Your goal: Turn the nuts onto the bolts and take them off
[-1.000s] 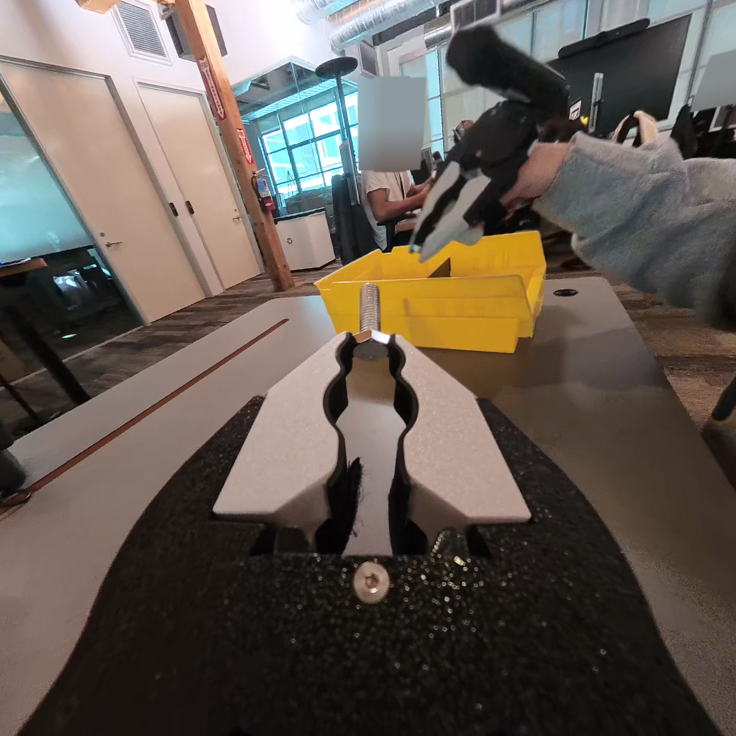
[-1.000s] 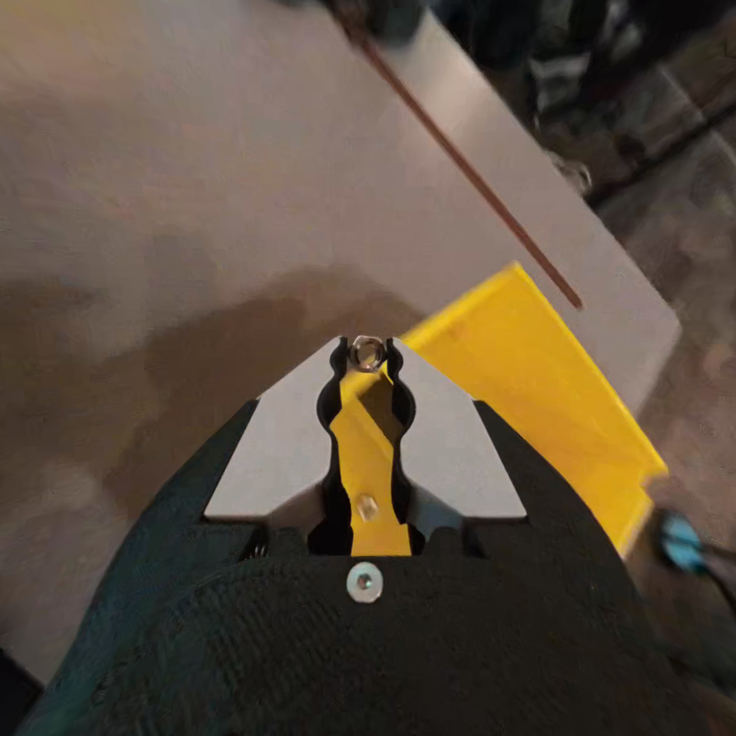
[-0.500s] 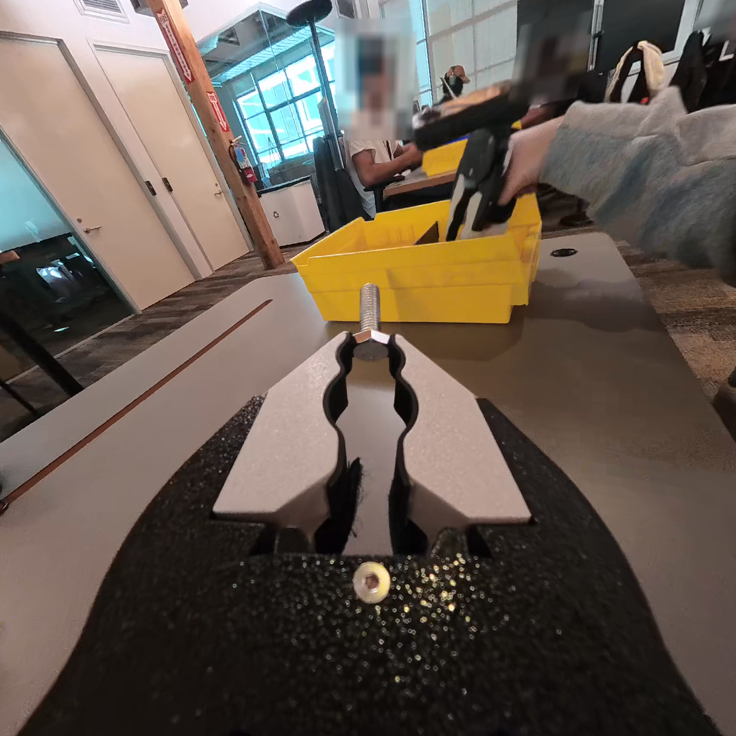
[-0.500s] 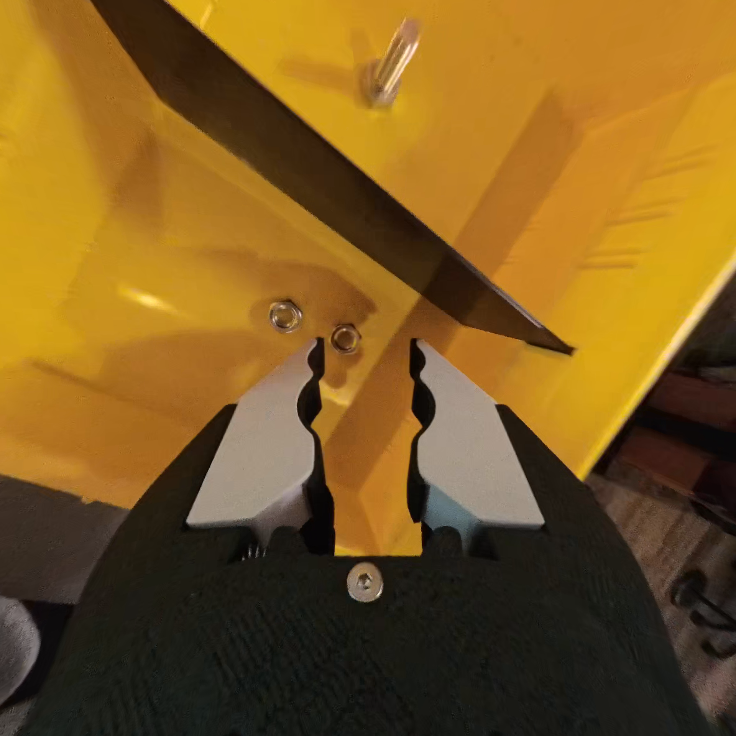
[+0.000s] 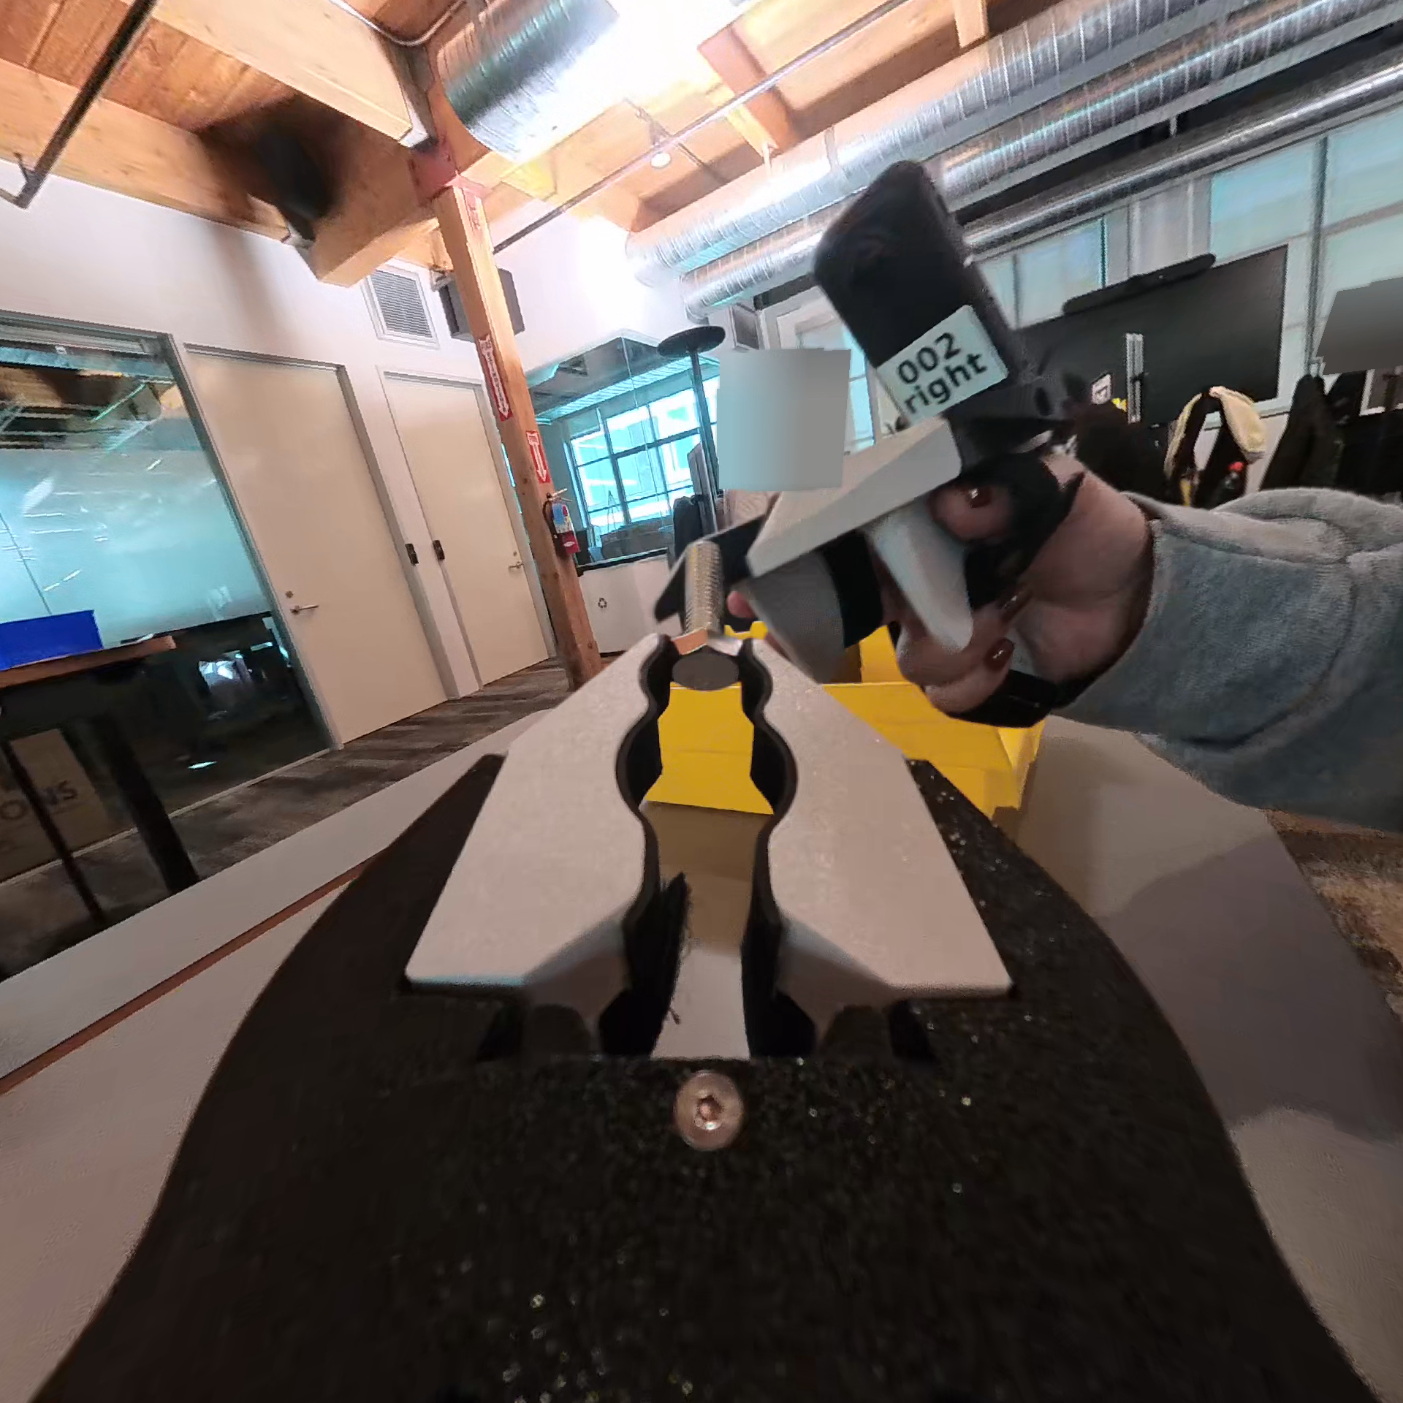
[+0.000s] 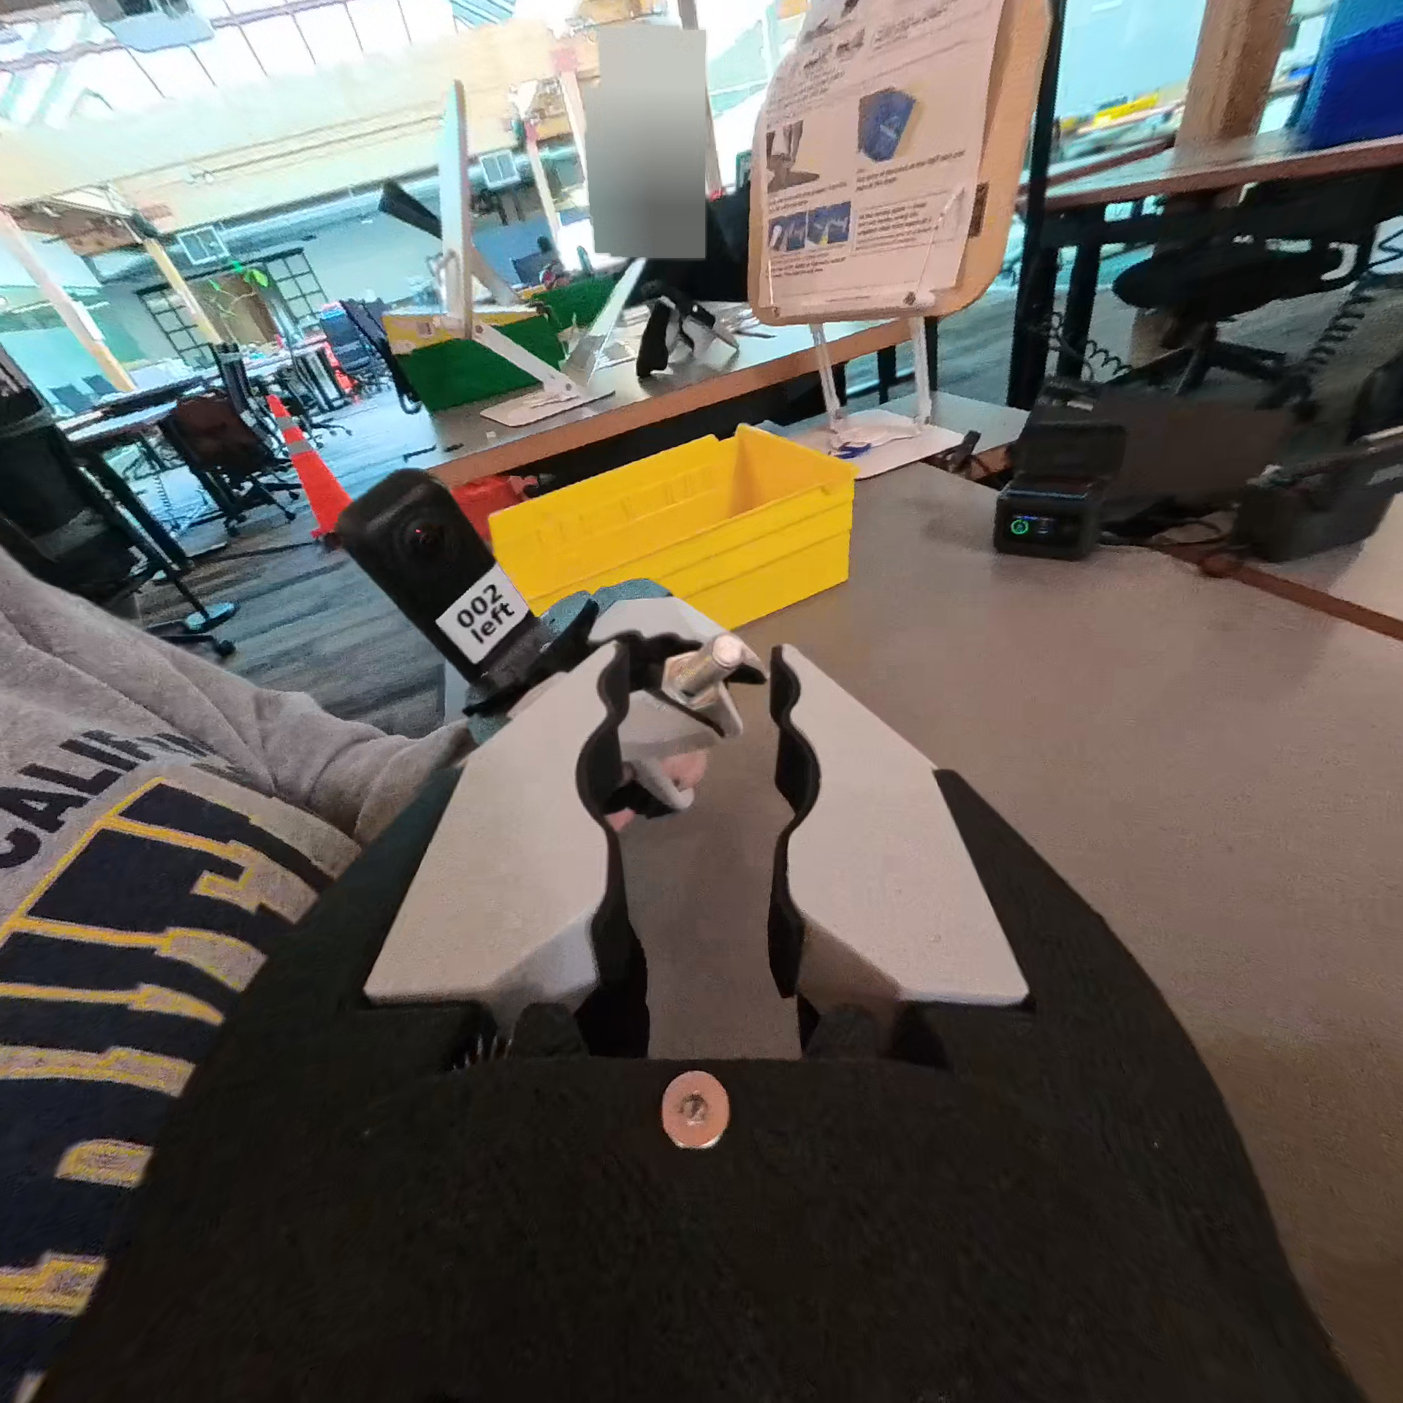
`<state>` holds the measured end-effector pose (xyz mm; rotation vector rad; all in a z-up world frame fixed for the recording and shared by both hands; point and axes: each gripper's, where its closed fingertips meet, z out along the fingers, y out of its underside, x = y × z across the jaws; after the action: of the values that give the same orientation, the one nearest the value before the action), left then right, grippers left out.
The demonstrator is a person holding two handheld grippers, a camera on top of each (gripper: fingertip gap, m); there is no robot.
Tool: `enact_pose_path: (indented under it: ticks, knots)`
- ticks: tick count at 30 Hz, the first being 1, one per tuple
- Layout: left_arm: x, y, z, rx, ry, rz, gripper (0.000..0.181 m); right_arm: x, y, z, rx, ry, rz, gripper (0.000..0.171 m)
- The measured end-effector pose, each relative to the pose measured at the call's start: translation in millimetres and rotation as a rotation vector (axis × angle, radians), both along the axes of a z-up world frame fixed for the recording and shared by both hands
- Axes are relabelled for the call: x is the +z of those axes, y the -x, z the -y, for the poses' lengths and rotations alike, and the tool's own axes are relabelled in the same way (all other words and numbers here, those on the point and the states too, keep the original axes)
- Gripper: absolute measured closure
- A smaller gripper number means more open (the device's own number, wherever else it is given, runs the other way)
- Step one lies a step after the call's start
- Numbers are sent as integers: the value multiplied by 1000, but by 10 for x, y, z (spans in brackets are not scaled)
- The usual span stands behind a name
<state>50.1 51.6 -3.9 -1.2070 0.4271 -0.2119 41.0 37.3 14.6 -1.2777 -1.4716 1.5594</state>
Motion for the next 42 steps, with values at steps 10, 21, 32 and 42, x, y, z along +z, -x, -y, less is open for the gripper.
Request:
enact_pose_path:
  ticks: [10, 21, 32, 42]
  knots:
    - [-203, -80, -28, -17, 38, -59, 128, -303, -765, -2315, -715, -624, 533, 163]
    - [-334, 12, -122, 93, 76, -110, 121, -1566, -1445, -3272, -671, -253, 1227, 143]
    - [-282, 109, -66, 190, 26, -145, 123, 330, -267, -1321, -664, -550, -29, 143]
    - [-10, 1791, 1017, 597, 433, 109, 139, -359, 287, -489, -586, -590, -477, 150]
